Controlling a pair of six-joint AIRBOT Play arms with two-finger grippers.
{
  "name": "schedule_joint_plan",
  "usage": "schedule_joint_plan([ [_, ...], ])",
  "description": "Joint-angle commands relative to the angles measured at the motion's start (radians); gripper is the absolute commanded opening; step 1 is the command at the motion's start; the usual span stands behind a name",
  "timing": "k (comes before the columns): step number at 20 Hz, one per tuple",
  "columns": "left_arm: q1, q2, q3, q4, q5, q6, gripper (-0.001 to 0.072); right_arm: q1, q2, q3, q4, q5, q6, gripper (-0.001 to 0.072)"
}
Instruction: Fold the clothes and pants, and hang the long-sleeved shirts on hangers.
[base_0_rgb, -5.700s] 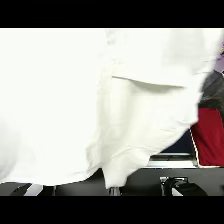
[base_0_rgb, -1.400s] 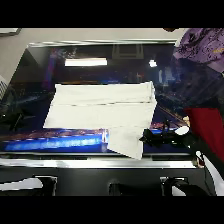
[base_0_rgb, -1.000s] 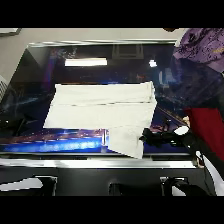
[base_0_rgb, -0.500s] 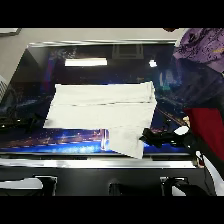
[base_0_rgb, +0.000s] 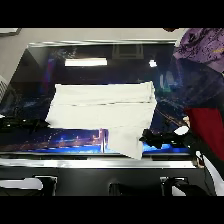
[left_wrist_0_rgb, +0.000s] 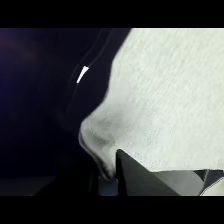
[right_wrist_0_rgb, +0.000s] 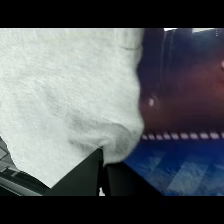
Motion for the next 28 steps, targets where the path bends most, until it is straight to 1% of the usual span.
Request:
schedule_joint_plan([
  [1,-0.001,0.002,0.002,-0.011,-0.018,-0.001,0.0017,0.001,0.000,0.000,0.000,0.015,-0.001,0.0027],
  [3,-0.001,0.011,0.005,-0.004,-0.030,-0.016,0.0016,0.001,0.009,0.000,0.000,0.030,-0.001,0.0026],
  [5,-0.002,0.045,0.005,0.047,-0.044,-0.111,0.0015,0.001,0.042,0.000,-0.013,0.079,0.000,0.0025],
  [6,-0.002,0.084,0.003,0.069,-0.052,-0.133,0.0015,0.001,0.071,0.000,-0.031,0.119,0.000,0.0024],
  [7,-0.002,0.131,0.003,0.092,-0.052,-0.146,0.0014,0.001,0.107,-0.001,-0.064,0.165,0.004,0.0024],
  [10,-0.002,0.316,-0.006,0.195,-0.056,-0.221,0.0015,0.001,0.247,-0.001,-0.180,0.293,0.060,0.0023],
  [12,-0.002,0.437,-0.042,0.270,-0.058,-0.290,0.0015,0.001,0.370,-0.001,-0.193,0.341,0.101,0.0023],
  [14,-0.004,0.520,-0.077,0.274,-0.057,-0.301,0.0015,0.001,0.487,0.000,-0.188,0.338,0.149,0.0023],
  [16,-0.029,0.539,-0.077,0.257,-0.035,-0.300,0.0015,0.001,0.542,0.005,-0.189,0.322,0.158,0.0023],
  [18,-0.068,0.534,-0.076,0.255,0.030,-0.297,0.0014,0.001,0.519,0.029,-0.187,0.279,0.147,0.0022],
  [20,-0.099,0.529,-0.074,0.255,0.108,-0.298,0.0015,0.001,0.449,0.088,-0.172,0.194,0.125,0.0023],
  [22,-0.115,0.523,-0.074,0.255,0.185,-0.298,0.0014,0.001,0.325,0.179,-0.139,0.141,0.087,0.0023],
  [25,-0.127,0.488,-0.074,0.256,0.272,-0.286,0.0015,0.001,0.101,0.357,-0.132,0.135,0.025,0.0023],
  [28,-0.128,0.422,-0.074,0.254,0.335,-0.286,0.0014,0.001,-0.073,0.530,-0.159,0.114,0.026,0.0023],
])
